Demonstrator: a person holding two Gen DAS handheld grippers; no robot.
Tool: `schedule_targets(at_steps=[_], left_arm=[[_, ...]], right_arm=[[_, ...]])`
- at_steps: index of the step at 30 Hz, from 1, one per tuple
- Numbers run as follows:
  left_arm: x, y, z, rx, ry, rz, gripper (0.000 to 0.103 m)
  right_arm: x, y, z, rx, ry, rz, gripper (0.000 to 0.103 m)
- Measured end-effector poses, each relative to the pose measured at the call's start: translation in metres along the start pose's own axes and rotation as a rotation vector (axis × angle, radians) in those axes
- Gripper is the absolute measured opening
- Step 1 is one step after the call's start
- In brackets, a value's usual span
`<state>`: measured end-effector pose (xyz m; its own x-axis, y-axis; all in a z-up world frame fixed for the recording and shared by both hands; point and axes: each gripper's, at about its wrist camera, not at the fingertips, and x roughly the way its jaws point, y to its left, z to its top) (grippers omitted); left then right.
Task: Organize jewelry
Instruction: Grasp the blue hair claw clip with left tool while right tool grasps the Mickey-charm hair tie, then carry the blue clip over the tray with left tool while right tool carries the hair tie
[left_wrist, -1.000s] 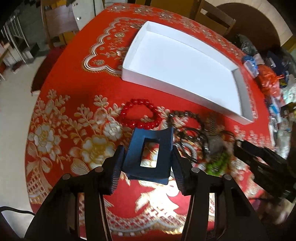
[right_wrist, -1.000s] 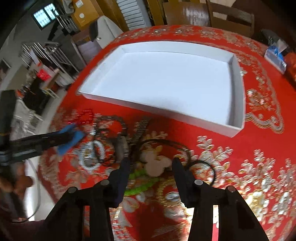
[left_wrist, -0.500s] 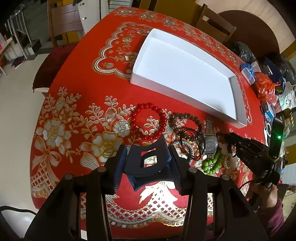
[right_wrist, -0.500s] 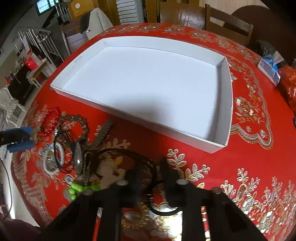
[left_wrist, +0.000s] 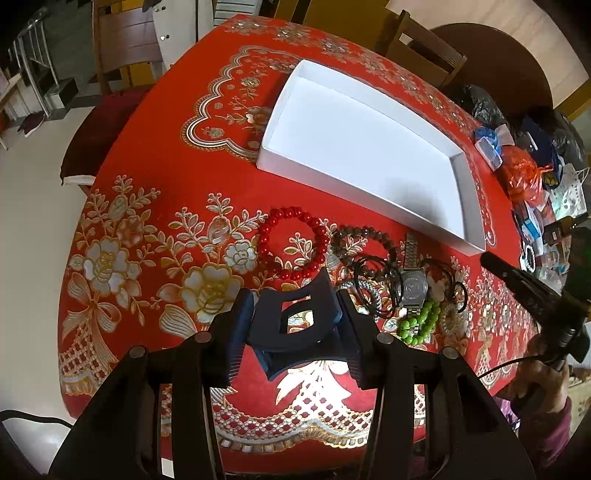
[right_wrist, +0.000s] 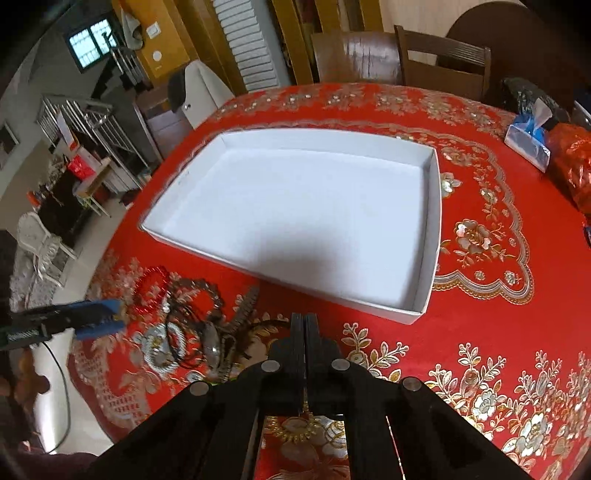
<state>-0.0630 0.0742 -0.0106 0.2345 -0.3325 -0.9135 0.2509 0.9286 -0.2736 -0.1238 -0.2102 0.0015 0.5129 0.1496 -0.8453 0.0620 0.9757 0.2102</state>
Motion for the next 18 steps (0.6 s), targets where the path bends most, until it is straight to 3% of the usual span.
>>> schedule_targets(at_steps=[3,6,8,10,12,15,16,17,18], left_arm=[[-0.001,-0.002,0.001,0.003,-0.003,-0.005,0.044],[-0.003,-0.004,0.002,0.009,-0.012,-0.008,0.044],[-0.002,-0.005,0.003,0.009,-0.010,-0.014,0.044],[-0.002,-0.005,0.003,0.005,-0.008,-0.015,0.044],[-0.002,-0.005,0.002,0.001,-0.004,-0.017,0.044],[-0.001,-0.002,0.001,-0.011,0.002,-0.012,0.044],[0.000,0.000,0.000,-0.021,0.008,-0.011,0.044],[0.001,0.001,0.000,-0.028,0.011,-0.011,0.044],[0.001,0.003,0.000,-0.036,0.014,-0.012,0.044]], right_arm=[[-0.005,0.002,0.003,-0.018,-0.013,-0.006,0.000],[0.010,0.005,0.003,-0.069,0.066,-0.036,0.001],[0.025,0.006,-0.003,-0.097,0.120,-0.065,0.008],[0.038,0.005,-0.008,-0.115,0.153,-0.087,0.042],[0.047,0.004,-0.011,-0.134,0.170,-0.107,0.048],[0.057,-0.002,-0.012,-0.138,0.200,-0.108,0.045],[0.061,-0.005,-0.013,-0.134,0.203,-0.115,0.029],[0.064,-0.005,-0.014,-0.135,0.203,-0.130,0.023],[0.064,-0.005,-0.015,-0.149,0.184,-0.151,0.011]])
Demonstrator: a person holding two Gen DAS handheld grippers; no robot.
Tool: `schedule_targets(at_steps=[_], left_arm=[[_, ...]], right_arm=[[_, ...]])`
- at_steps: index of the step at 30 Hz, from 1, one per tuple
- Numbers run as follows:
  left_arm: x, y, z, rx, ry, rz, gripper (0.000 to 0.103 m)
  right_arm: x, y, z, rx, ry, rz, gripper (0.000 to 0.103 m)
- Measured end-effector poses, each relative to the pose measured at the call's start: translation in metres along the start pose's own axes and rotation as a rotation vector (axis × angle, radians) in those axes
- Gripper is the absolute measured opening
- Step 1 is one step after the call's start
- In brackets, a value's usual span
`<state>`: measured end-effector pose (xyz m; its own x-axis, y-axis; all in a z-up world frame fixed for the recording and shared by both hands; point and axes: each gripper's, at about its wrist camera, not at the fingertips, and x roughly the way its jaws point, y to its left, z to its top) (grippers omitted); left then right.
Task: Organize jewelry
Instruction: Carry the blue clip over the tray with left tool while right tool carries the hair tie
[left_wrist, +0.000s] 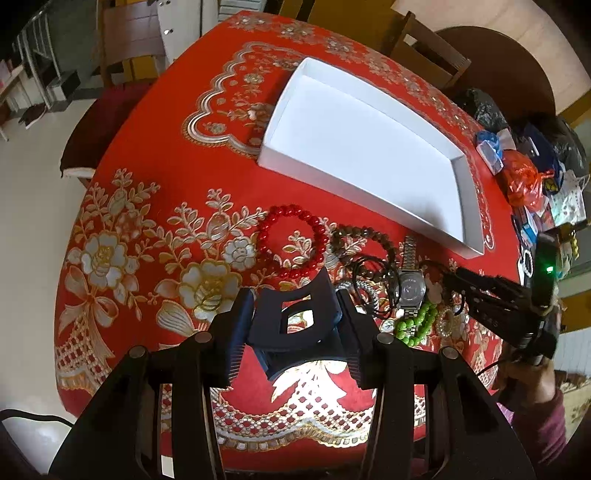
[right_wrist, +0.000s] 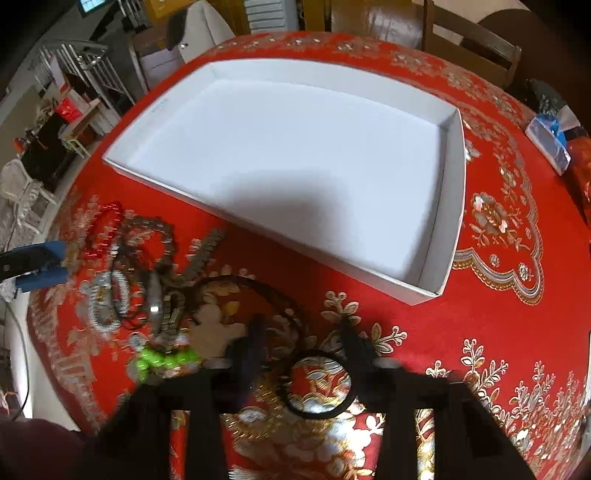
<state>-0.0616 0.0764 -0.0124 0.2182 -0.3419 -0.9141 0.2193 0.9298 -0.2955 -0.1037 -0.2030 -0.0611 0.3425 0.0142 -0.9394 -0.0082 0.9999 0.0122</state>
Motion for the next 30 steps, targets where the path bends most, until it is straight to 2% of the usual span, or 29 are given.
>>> schedule_targets(at_steps=[1,3,7,10,15,19,27,30], left_arm=[[0.000,0.002,0.000,-0.010,0.001,-0.002,0.044],[0.000,0.004,0.001,-0.018,0.000,-0.002,0.044],[-0.004,0.004,0.004,-0.019,-0.014,-0.002,0.044],[-0.008,0.002,0.009,-0.015,-0.029,-0.004,0.044],[-0.013,-0.005,0.020,-0.005,-0.054,-0.013,0.044],[-0.017,-0.016,0.032,0.012,-0.074,-0.020,0.044],[-0.026,-0.039,0.070,0.066,-0.141,-0.021,0.044],[-0.023,-0.042,0.087,0.068,-0.145,-0.054,0.044]], right_arm=[[0.000,0.001,0.000,-0.012,-0.002,-0.012,0.005],[-0.002,0.001,0.001,-0.014,0.009,-0.001,0.002],[-0.026,-0.008,0.007,0.033,-0.034,0.068,0.002],[-0.059,-0.012,0.017,0.068,-0.114,0.114,0.002],[-0.087,-0.005,0.031,0.066,-0.159,0.140,0.002],[-0.100,-0.018,0.040,0.081,-0.207,0.163,0.002],[-0.126,-0.031,0.067,0.090,-0.289,0.157,0.002],[-0.124,-0.036,0.080,0.095,-0.296,0.141,0.002]])
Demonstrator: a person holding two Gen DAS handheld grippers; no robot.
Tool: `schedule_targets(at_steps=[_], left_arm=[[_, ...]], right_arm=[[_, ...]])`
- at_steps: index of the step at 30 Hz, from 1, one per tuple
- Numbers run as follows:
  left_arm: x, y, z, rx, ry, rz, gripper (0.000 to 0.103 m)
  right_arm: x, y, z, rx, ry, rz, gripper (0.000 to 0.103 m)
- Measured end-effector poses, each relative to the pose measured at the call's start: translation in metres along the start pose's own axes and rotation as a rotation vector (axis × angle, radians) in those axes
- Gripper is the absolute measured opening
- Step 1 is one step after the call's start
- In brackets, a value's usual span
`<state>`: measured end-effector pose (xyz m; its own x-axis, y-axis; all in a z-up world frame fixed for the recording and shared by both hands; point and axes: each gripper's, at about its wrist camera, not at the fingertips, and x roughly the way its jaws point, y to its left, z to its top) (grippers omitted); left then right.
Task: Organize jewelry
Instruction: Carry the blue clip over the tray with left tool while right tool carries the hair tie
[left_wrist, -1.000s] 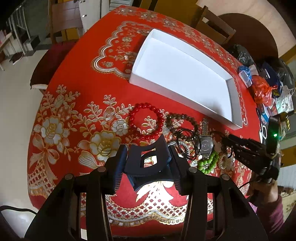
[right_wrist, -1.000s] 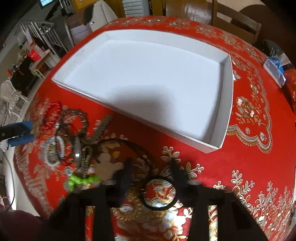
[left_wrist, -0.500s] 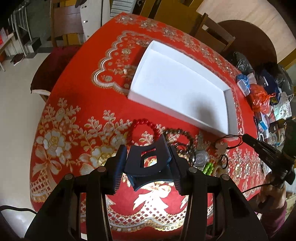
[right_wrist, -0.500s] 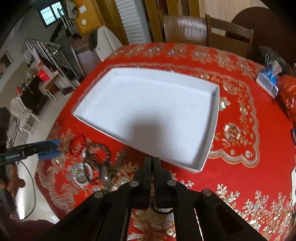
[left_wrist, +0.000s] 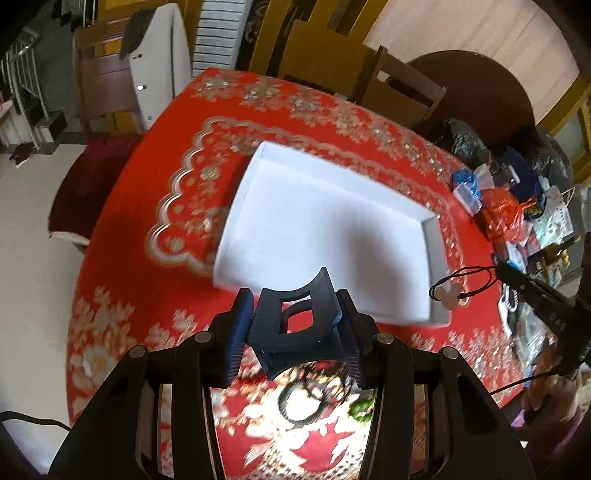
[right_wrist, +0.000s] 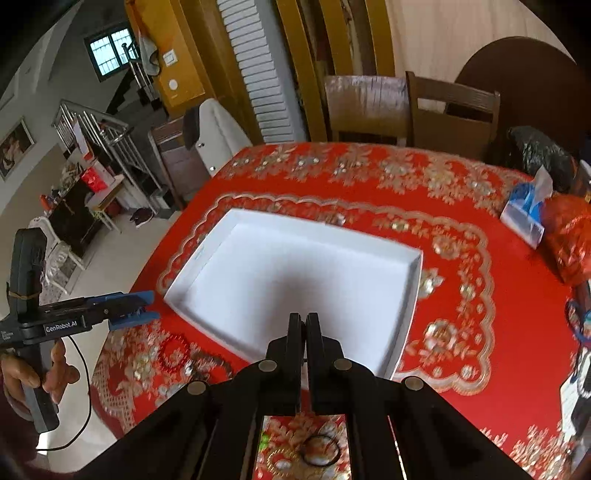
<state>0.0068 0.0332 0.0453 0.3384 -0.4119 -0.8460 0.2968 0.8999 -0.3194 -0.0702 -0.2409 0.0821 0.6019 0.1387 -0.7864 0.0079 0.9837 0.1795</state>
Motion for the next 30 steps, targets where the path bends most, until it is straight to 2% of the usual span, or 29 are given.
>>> schedule_targets(at_steps=[6,12,16,19,25,30], left_arm=[[0.025,-0.001,0.029,-0.020,0.017,-0.011,0.044],[0.059,-0.007,0.058,-0.012,0.011,0.065,0.044],[0.083,-0.009,0.079,-0.003,-0.017,0.164,0.044],[0.102,-0.009,0.091,0.006,-0.024,0.226,0.044],[0.138,-0.014,0.097,0.037,0.000,0.288,0.044],[0.149,-0.022,0.103,0.087,-0.017,0.324,0.044]], right_arm=[[0.028,-0.019,0.019,0.026,0.030,-0.015,0.002],[0.064,-0.038,0.041,0.068,0.066,0.014,0.002],[0.088,-0.046,0.057,0.064,0.084,0.010,0.002],[0.106,-0.064,0.067,0.074,0.108,-0.033,0.002],[0.141,-0.110,0.066,0.101,0.205,-0.199,0.002],[0.153,-0.117,0.059,0.116,0.220,-0.191,0.002]])
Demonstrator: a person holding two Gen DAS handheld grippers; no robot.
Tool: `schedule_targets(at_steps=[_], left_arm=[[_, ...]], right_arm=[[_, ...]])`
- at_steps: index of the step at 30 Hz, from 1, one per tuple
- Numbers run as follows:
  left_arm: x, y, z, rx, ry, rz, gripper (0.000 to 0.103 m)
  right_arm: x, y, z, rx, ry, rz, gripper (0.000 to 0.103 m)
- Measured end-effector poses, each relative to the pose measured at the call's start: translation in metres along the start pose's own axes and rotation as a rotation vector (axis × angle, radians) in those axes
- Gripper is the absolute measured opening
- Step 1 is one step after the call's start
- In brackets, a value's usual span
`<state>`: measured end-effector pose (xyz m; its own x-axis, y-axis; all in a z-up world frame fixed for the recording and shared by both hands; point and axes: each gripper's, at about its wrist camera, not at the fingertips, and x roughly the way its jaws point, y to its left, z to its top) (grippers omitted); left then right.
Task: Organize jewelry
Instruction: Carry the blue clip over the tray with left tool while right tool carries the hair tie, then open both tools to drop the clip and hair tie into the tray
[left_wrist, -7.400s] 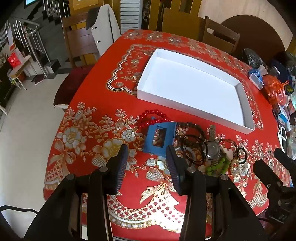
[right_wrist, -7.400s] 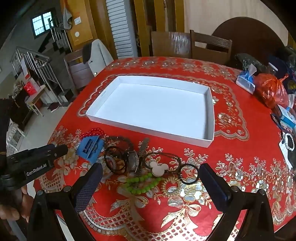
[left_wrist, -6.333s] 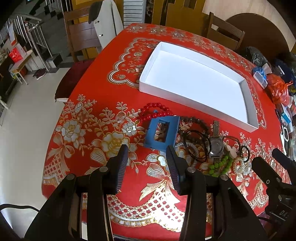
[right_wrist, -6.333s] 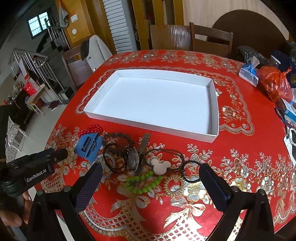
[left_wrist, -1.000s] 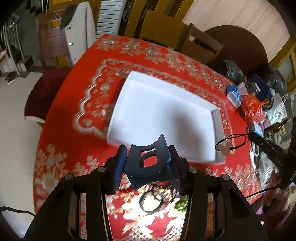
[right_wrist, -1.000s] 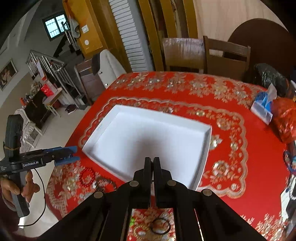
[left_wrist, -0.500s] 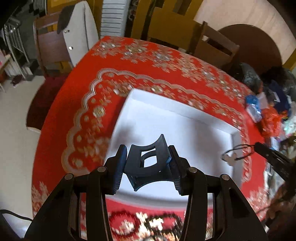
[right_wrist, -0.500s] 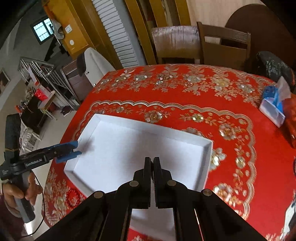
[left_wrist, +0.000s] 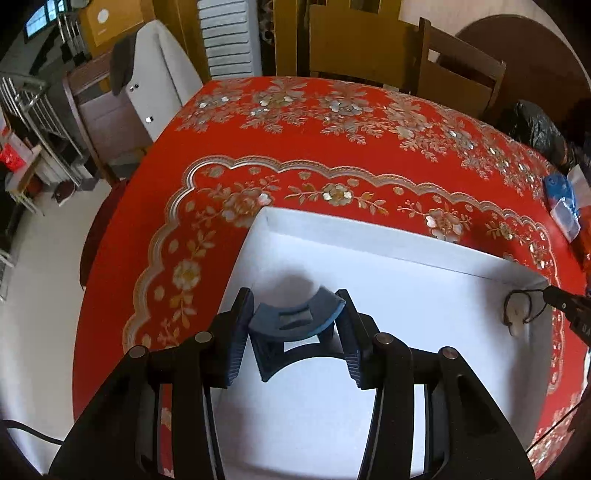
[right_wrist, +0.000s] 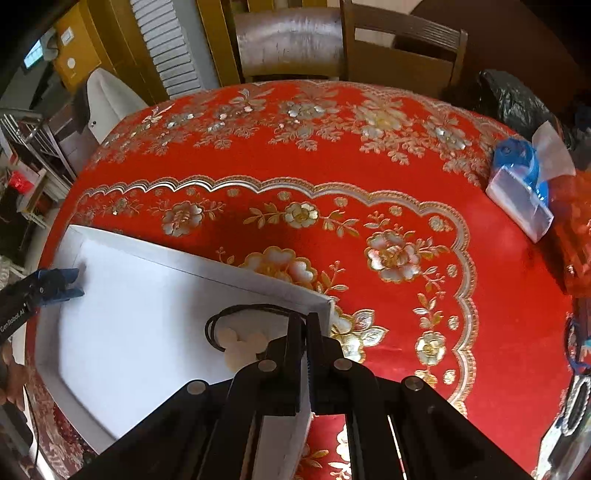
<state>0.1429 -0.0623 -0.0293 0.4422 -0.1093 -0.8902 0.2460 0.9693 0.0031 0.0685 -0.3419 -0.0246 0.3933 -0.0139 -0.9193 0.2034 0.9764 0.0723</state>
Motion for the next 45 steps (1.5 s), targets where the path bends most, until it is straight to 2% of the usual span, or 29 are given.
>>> schedule_targets(at_steps=[2,4,6,9,13,19,26,31,34,45], left_arm=[[0.002,0.000,0.003,0.000,-0.004,-0.002,0.045],[0.005,0.002,0.004,-0.014,0.014,-0.021,0.046],[0.007,0.005,0.003,-0.034,0.038,-0.043,0.050],[0.004,0.013,-0.005,-0.061,0.033,-0.061,0.060],[-0.001,0.022,-0.021,-0.094,0.037,-0.097,0.064],[0.000,0.024,-0.048,-0.121,0.084,-0.108,0.065],[-0.010,0.028,-0.073,-0.140,0.109,-0.115,0.065],[-0.014,0.028,-0.089,-0.138,0.125,-0.118,0.065],[-0.020,0.027,-0.096,-0.125,0.105,-0.115,0.065],[-0.036,0.022,-0.122,-0.088,0.106,-0.112,0.065]], right_arm=[[0.001,0.004,-0.003,-0.012,-0.005,-0.007,0.008],[-0.005,0.010,-0.008,-0.028,-0.028,-0.002,0.036],[-0.013,0.013,-0.014,-0.015,-0.043,0.025,0.042],[-0.021,0.020,-0.024,-0.008,-0.044,0.044,0.042],[-0.030,0.028,-0.050,0.028,-0.031,0.159,0.042],[-0.025,0.038,-0.083,0.001,0.021,0.138,0.042],[-0.032,0.041,-0.119,-0.034,0.041,0.143,0.042],[-0.037,0.044,-0.131,-0.054,0.044,0.136,0.042],[-0.038,0.046,-0.137,-0.058,0.051,0.134,0.042],[-0.041,0.046,-0.141,-0.067,0.068,0.102,0.042]])
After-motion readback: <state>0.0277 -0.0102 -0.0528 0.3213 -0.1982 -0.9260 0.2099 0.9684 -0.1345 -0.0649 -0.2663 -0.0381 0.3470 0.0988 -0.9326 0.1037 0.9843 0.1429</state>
